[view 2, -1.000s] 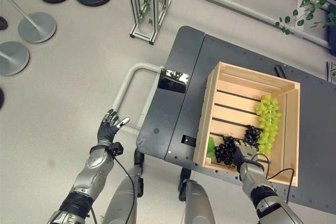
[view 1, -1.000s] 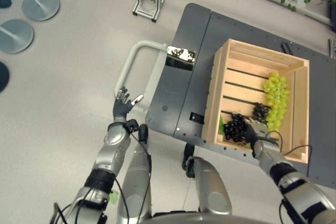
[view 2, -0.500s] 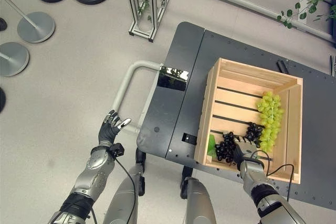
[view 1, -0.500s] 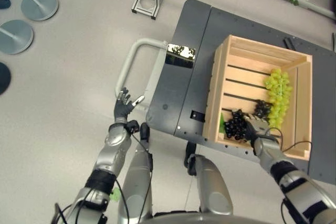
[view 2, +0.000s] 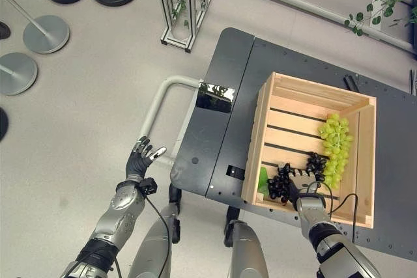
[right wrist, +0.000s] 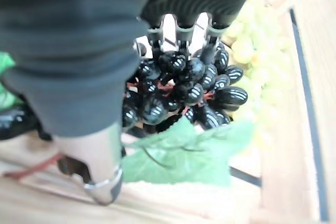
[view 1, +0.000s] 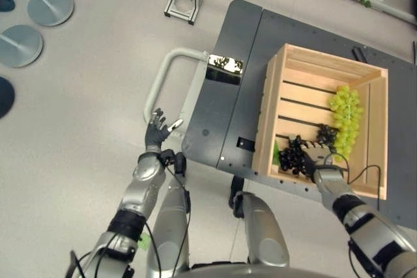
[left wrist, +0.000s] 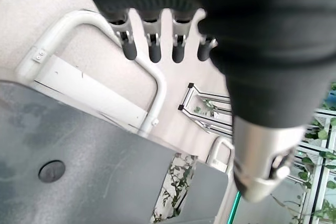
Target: Pick up the fruits from the basket on one side to the basket on the other side
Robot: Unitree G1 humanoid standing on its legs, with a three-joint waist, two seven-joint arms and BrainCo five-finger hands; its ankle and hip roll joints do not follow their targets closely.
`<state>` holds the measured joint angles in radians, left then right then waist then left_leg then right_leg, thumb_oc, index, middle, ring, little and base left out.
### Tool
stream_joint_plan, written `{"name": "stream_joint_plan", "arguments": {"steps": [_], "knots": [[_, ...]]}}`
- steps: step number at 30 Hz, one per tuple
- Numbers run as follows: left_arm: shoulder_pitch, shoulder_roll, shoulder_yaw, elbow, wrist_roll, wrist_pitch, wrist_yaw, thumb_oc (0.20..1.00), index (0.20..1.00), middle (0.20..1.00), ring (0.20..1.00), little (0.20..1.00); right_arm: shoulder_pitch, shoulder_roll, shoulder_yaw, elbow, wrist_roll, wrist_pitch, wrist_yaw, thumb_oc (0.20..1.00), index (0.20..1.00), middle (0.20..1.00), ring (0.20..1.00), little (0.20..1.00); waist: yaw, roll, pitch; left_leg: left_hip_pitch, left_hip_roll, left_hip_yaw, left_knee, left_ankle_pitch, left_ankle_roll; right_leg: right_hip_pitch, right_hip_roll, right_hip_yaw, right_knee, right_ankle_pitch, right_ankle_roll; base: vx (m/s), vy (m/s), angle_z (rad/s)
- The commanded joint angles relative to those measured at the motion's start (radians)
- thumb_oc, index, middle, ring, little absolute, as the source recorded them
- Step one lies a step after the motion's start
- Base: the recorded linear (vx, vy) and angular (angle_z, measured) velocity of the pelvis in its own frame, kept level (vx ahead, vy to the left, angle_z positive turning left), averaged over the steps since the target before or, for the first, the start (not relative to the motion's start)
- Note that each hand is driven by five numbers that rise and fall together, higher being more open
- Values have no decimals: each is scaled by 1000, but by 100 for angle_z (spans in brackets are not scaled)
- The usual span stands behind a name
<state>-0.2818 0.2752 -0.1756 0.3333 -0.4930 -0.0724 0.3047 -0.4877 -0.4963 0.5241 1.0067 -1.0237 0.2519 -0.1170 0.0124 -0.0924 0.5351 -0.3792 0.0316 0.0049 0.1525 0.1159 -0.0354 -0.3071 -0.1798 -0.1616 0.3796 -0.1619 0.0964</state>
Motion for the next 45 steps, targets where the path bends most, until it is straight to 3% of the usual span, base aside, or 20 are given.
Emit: {"name": "stream_joint_plan", "arguments": {"steps": [1,2,3,18,24,25,26,30,34,35,40,45], "knots": [[-14,-30,-4,-70,16,-41,1,1000,1000,1000,1000,1000,83,68,96,72,-33,-37,102,1000,1000,1000,1000,1000,-20,33,-15,-45,8,-40,88,-146,-33,-76,-50,52,-105,92,57,0,0,0],[-17,-29,-3,-75,15,-41,2,1000,1000,1000,1000,1000,86,69,92,66,-33,-33,104,642,642,642,642,642,-20,31,-15,-46,8,-41,88,-145,-33,-77,-50,53,-106,94,57,0,0,0],[-21,-27,-1,-82,15,-40,5,1000,1000,1000,1000,1000,89,63,86,43,-32,-23,96,200,200,200,200,200,-20,29,-15,-51,8,-40,87,-143,-33,-81,-49,54,-107,94,57,0,0,0],[-27,-25,28,-106,19,-36,32,1000,1000,1000,1000,1000,183,71,-12,-123,94,-7,43,200,200,200,200,200,-35,21,-15,-69,10,-39,75,-130,-34,-105,-42,58,-120,102,53,0,0,0],[-24,-20,33,-113,18,-32,34,1000,1000,1000,1000,1000,222,81,-95,-195,236,-16,4,200,200,200,200,200,-40,15,-15,-68,11,-40,73,-130,-31,-106,-40,63,-120,104,54,0,0,0],[-19,-19,36,-114,16,-35,36,1000,1000,1000,1000,1000,248,91,-161,-226,363,-24,-46,200,200,200,200,200,-45,13,-15,-62,13,-40,78,-137,-30,-103,-40,64,-114,96,54,0,0,0],[-20,-19,35,-114,16,-35,36,1000,1000,1000,1000,1000,247,90,-162,-226,364,-24,-47,200,200,200,200,200,-44,13,-15,-66,12,-39,75,-131,-30,-106,-40,65,-117,102,54,0,0,0],[-5,-15,43,-121,8,-31,29,1000,1000,1000,1000,1000,268,103,-284,-403,583,-80,-110,200,200,200,200,200,-51,10,-15,-61,13,-37,85,-134,-24,-106,-40,72,-106,102,53,0,0,0],[-3,-22,33,-124,-4,-41,21,1000,1000,1000,1000,1000,205,138,-285,-275,711,-125,-154,200,200,200,200,200,-46,25,-15,-55,9,-37,85,-134,-21,-98,-43,73,-107,104,54,0,4,-1],[1,-20,31,-129,-8,-47,19,1000,1000,1000,1000,1000,183,151,-296,-256,814,-159,-165,200,200,200,200,200,-45,31,-15,-51,7,-36,87,-136,-20,-95,-43,75,-107,105,53,-11,13,-4],[19,-17,34,-123,-16,-52,7,1000,1000,1000,1000,1000,175,141,-334,-320,974,-223,-165,200,200,200,200,200,-46,38,-15,-47,5,-32,92,-139,-19,-92,-41,79,-105,105,52,-2,3,-1],[48,-12,26,-108,-6,-45,-14,1000,1000,1000,1000,1000,203,122,-374,-527,1108,-294,-140,200,200,200,200,200,-49,37,-19,-44,4,-27,98,-144,-17,-94,-40,82,-98,105,52,1,1,-4]]}}
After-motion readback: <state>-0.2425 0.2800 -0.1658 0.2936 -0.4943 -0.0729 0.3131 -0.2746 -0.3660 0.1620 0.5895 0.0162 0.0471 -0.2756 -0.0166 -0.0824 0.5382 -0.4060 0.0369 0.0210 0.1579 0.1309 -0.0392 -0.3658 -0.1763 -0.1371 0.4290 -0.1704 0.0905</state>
